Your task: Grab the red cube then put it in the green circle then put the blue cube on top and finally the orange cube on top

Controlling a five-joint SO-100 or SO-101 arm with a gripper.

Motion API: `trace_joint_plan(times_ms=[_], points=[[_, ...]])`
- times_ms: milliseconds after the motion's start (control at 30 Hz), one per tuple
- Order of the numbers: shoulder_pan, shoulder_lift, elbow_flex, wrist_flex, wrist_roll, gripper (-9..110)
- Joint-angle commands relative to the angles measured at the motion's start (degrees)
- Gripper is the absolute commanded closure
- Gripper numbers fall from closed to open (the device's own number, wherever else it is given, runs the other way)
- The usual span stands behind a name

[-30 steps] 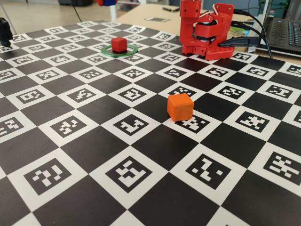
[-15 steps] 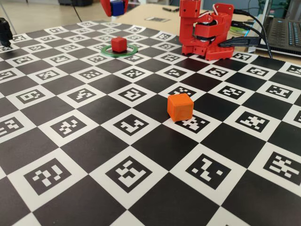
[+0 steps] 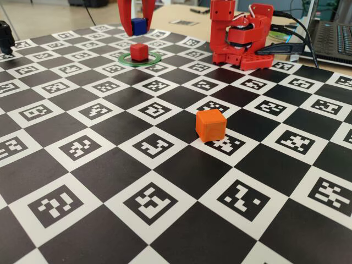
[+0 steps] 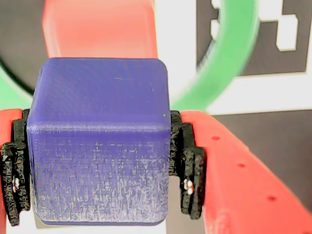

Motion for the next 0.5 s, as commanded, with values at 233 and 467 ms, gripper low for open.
trace_joint_plan(times_ms=[233, 467], points=[[-0.53, 6.42, 1.93, -4.31, -0.18, 92], [-0.53, 6.42, 3.43, -5.54, -0.18, 92]])
